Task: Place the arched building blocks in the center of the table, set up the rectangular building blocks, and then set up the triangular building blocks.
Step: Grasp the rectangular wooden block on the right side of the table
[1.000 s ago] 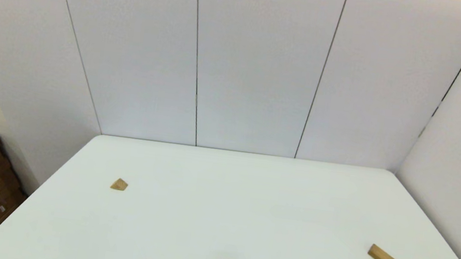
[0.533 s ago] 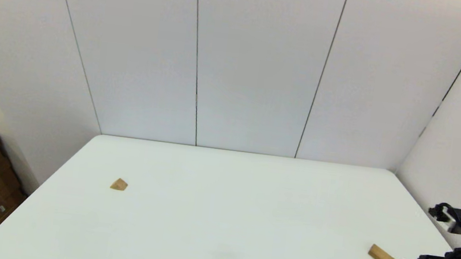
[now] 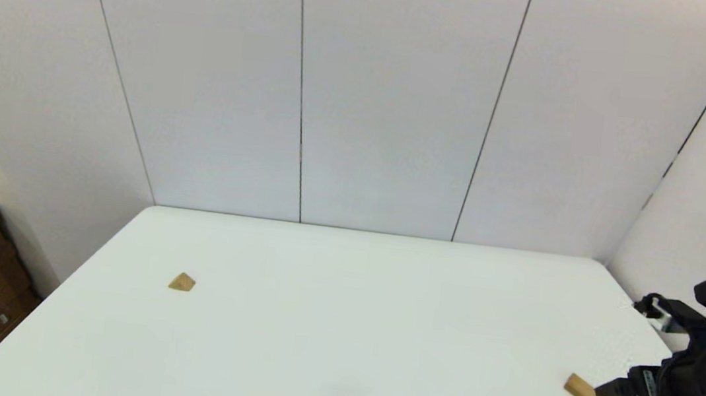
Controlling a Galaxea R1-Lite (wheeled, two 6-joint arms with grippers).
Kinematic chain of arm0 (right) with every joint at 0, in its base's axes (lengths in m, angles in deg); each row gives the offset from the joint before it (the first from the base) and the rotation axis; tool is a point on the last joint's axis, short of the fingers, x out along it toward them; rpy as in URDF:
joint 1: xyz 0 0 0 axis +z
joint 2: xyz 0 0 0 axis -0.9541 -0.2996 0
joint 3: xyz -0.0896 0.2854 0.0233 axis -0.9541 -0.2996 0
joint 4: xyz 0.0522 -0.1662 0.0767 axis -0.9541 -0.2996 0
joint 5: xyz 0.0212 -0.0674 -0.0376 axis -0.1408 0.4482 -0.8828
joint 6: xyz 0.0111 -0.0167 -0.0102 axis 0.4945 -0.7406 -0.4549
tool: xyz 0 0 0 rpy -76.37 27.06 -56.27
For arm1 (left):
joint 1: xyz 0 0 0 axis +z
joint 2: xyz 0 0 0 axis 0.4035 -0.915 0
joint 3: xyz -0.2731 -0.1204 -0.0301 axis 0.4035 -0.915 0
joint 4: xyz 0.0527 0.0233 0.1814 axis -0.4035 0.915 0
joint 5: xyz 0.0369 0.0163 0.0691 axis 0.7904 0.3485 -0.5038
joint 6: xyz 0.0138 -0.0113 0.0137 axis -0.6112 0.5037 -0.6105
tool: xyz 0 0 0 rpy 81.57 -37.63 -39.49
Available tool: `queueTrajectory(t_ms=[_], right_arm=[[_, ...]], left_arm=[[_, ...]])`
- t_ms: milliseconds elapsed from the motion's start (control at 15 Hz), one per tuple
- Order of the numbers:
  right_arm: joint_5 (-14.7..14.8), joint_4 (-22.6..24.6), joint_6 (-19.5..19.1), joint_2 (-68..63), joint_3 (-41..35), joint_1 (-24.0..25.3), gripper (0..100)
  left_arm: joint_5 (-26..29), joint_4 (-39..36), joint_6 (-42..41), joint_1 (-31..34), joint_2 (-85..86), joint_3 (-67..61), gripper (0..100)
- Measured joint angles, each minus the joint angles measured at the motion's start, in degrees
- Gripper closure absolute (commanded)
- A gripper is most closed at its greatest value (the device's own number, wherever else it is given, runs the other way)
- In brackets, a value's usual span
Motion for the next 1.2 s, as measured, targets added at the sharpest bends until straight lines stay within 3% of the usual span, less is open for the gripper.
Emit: queueTrajectory(t_ms=[267,533,1067,1133,1200], right_arm=[[-1.9,0.2,-8.9,-4.4,3.1,-4.4,0],[-6.0,0.3,-17.3,-8.2,4.2,-5.7,0],[-6.1,0.5,-26.2,-13.9,7.6,-6.1,0],[-6.0,0.5,-26.6,-14.8,8.6,-6.1,100],[-6.0,0.5,-26.8,-15.8,9.9,-6.1,100]], left_arm=[[0.1,0.0,0.0,0.0,0.0,0.0,0],[0.0,0.0,-0.2,0.0,0.0,0.0,0],[0.3,0.0,-0.5,0.0,0.0,0.0,0],[0.3,0.0,-0.5,0.0,0.0,0.0,0],[0.3,0.0,-0.3,0.0,0.0,0.0,0]])
